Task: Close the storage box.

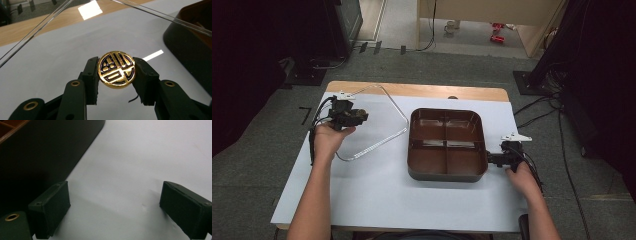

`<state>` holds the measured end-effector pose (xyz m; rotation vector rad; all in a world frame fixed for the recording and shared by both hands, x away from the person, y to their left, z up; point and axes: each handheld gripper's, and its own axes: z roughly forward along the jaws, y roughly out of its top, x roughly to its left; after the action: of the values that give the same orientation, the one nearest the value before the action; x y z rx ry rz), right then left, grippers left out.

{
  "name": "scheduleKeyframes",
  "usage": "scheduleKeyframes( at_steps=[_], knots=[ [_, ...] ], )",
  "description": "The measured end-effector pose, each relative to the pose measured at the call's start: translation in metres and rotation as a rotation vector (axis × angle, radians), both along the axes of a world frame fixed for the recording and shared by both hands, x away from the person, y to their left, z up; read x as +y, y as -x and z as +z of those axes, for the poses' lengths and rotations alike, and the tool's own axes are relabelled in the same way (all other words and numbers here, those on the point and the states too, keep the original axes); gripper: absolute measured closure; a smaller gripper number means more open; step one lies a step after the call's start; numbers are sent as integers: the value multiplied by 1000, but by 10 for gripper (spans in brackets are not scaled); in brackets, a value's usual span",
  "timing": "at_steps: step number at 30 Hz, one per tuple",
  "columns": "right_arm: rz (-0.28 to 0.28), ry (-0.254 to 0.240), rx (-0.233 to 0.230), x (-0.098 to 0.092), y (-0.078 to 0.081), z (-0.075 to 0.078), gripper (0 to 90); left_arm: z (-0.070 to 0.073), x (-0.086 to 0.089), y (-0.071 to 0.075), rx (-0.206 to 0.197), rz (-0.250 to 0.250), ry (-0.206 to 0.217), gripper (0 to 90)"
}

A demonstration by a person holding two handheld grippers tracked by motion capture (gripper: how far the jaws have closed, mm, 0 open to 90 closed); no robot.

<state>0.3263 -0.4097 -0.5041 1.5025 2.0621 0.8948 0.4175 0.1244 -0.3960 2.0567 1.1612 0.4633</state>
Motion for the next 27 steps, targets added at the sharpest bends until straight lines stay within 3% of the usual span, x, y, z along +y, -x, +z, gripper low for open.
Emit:
scheduleKeyframes(
  at_steps=[5,7,12,19,27],
  knots=[
    [0,0,0,0,0,0,88,19,-15,9,-29,-60,16,593],
    [0,0,0,0,0,0,88,21,-18,11,-33,-68,18,593],
    [2,1,-1,0,0,0,88,31,-38,19,-56,-144,51,593],
    [-1,-2,3,0,0,0,88,34,-59,24,-66,-202,58,593],
    [0,0,1,0,0,0,88,27,-89,27,-63,-278,48,593]
  ],
)
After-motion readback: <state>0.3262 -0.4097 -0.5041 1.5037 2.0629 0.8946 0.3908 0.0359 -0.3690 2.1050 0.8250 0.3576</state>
